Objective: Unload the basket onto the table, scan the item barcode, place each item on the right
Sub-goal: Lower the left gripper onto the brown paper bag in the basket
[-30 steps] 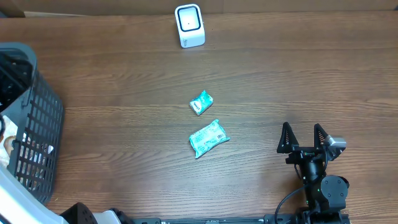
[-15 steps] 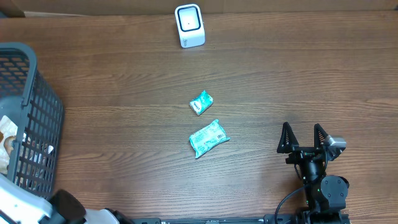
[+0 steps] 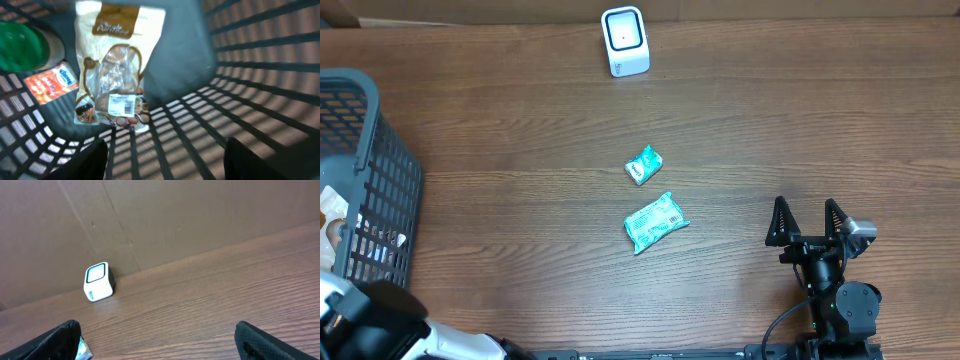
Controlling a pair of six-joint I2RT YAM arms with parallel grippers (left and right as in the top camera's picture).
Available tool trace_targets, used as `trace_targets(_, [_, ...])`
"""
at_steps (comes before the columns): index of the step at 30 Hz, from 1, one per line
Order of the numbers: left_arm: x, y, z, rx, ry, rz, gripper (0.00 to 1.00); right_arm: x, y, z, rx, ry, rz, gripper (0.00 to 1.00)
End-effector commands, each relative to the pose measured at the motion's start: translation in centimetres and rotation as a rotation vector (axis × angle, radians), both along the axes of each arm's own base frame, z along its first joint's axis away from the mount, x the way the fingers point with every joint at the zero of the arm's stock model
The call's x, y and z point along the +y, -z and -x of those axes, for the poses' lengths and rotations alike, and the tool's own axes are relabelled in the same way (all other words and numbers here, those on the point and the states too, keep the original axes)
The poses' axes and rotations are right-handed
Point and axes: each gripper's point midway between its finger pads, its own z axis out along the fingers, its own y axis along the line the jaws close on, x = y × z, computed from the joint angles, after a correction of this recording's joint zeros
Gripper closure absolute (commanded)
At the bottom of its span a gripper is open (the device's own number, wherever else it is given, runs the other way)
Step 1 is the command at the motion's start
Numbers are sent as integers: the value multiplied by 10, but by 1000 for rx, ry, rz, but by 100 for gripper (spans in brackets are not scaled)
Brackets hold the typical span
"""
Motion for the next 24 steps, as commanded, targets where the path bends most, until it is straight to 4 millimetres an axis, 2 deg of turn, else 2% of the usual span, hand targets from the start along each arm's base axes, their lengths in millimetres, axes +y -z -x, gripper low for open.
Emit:
trace_targets(1, [5,47,2,102,52,63,41,0,1,0,-6,5,4,0])
trace_targets(7, [11,105,0,168,84,77,38,0,1,0,-6,5,4,0])
trace_targets(15, [14,144,-10,205,118,21,28,0,1,0,-6,5,4,0])
trace_targets(24, [18,188,7,359,94,22,26,0,1,0,-6,5,4,0])
